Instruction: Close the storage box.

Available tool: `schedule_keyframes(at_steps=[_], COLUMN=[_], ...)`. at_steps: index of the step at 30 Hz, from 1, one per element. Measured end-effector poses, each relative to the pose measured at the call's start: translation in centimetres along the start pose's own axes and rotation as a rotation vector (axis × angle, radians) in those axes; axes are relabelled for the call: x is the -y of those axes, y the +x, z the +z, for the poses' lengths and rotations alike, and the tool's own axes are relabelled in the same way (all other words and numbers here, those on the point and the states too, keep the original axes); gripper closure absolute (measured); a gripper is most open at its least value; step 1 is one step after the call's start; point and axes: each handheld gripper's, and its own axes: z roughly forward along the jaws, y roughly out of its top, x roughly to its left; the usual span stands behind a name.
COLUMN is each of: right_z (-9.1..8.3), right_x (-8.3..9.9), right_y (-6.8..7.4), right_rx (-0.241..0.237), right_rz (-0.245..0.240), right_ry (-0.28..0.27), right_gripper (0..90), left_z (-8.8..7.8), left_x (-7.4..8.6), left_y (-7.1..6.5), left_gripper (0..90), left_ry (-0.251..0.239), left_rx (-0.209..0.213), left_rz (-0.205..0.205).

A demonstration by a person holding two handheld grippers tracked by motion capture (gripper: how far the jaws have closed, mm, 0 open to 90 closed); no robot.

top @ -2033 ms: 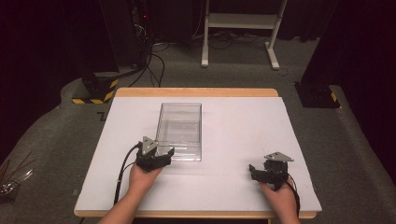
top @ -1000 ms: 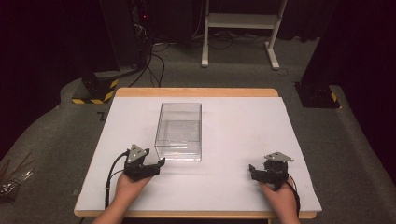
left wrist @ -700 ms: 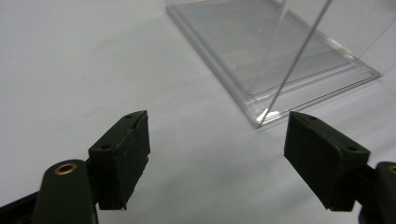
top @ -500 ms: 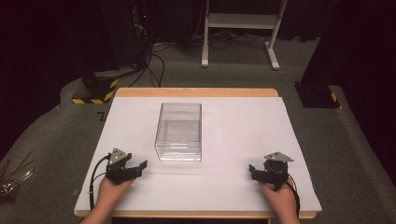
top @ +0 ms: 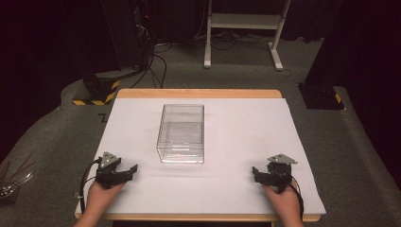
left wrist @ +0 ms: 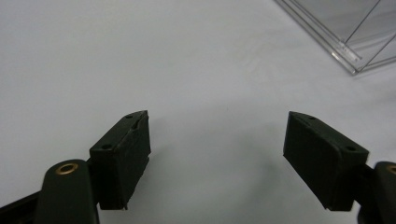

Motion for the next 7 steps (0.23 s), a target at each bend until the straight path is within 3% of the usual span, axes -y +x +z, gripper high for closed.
schedule_keyframes(at_steps=[1,3,7], right_z=[0.0,-0.01,-0.01], right_x=[0.0,0.0,0.0], right_y=[0.0,0.0,0.0], right_rx=[0.0,-0.001,-0.001], right_rz=[0.0,0.0,0.0], right_ry=[0.0,0.001,0.001], right_gripper=[12.5,12.5,12.5], left_z=[0.25,0.35,0.38], left_x=[-0.09,-0.1,-0.1], left_y=[-0.3,-0.46,-0.26], left_gripper=[21.7,21.5,21.5], left_ry=[0.026,0.037,0.036], left_rx=[-0.012,-0.02,-0.001], left_rz=[0.026,0.036,0.024])
